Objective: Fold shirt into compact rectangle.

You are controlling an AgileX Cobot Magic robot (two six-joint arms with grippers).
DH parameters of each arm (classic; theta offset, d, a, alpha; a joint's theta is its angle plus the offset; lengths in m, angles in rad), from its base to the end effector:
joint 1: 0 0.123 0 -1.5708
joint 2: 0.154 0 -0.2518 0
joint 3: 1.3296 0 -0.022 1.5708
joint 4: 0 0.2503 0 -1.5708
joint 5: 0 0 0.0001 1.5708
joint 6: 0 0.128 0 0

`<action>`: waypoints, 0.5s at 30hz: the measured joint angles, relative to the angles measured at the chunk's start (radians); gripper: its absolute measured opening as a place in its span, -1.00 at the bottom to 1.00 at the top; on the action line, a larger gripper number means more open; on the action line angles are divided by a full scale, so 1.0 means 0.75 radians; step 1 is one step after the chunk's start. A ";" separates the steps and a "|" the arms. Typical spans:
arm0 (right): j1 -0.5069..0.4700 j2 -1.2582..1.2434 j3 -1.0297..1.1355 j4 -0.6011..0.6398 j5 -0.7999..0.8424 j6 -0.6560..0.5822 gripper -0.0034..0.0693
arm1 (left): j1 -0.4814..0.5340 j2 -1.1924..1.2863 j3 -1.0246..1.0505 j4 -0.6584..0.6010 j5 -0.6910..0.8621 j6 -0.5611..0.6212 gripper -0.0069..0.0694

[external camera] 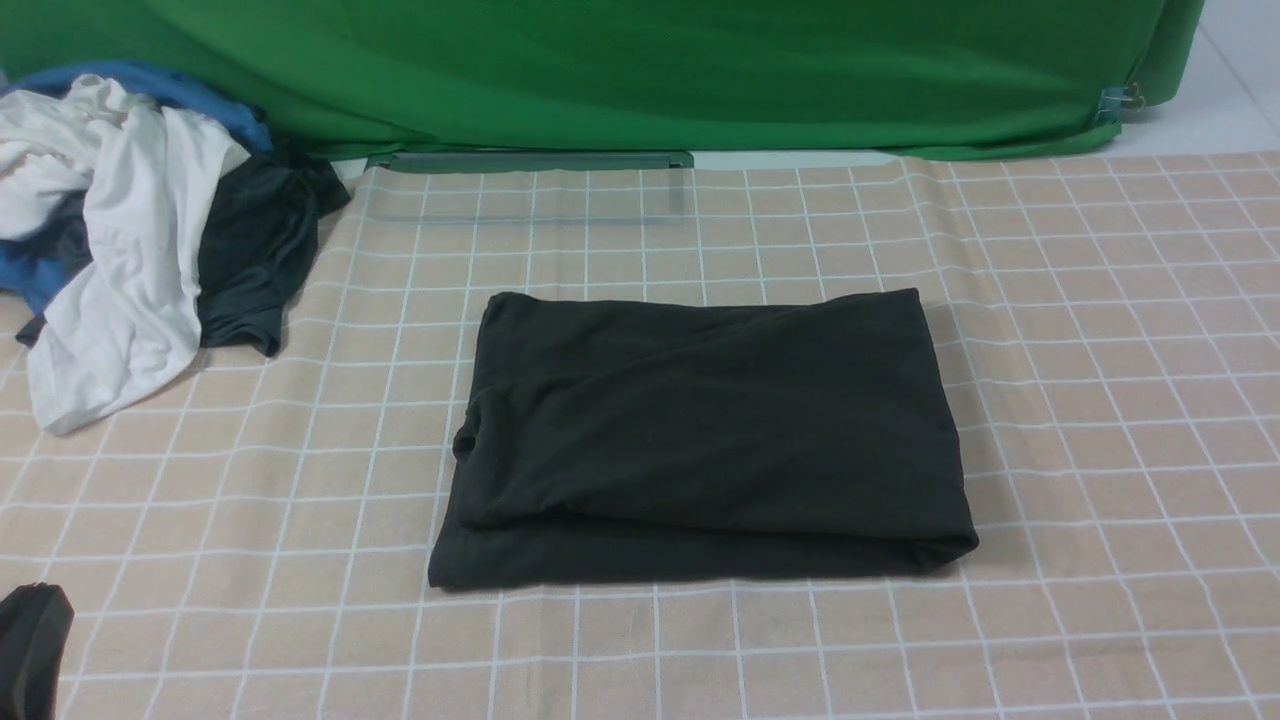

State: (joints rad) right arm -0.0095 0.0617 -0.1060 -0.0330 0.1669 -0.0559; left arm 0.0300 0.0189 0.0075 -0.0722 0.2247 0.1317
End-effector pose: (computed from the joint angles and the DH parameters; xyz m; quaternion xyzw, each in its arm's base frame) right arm 0.1272 -0.0019 0.2269 -0.0265 0.7190 -0.0360 0.6936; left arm 0.1267 0.0017 0.1826 0.0171 0.7622 0.0234 0.6467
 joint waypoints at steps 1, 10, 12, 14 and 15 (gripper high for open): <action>-0.024 -0.007 0.058 0.000 0.001 0.000 -0.26 | 0.000 0.000 0.000 0.000 0.000 0.000 -0.77; -0.020 -0.082 0.151 0.000 0.124 0.010 -0.25 | 0.000 -0.001 0.000 0.000 -0.002 0.000 -0.77; -0.014 -0.083 0.151 0.000 0.126 0.013 -0.25 | 0.000 -0.001 0.000 0.000 -0.001 0.000 -0.77; -0.009 -0.083 0.151 0.000 0.126 0.014 -0.25 | 0.000 -0.001 0.000 0.000 -0.001 0.000 -0.77; -0.008 -0.083 0.151 0.000 0.126 0.016 -0.25 | 0.000 -0.001 0.000 0.000 -0.001 0.000 -0.77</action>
State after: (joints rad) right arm -0.0154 -0.0005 0.0075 -0.0330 0.2614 -0.0437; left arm 0.0300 0.0182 0.0075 -0.0722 0.2243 0.1317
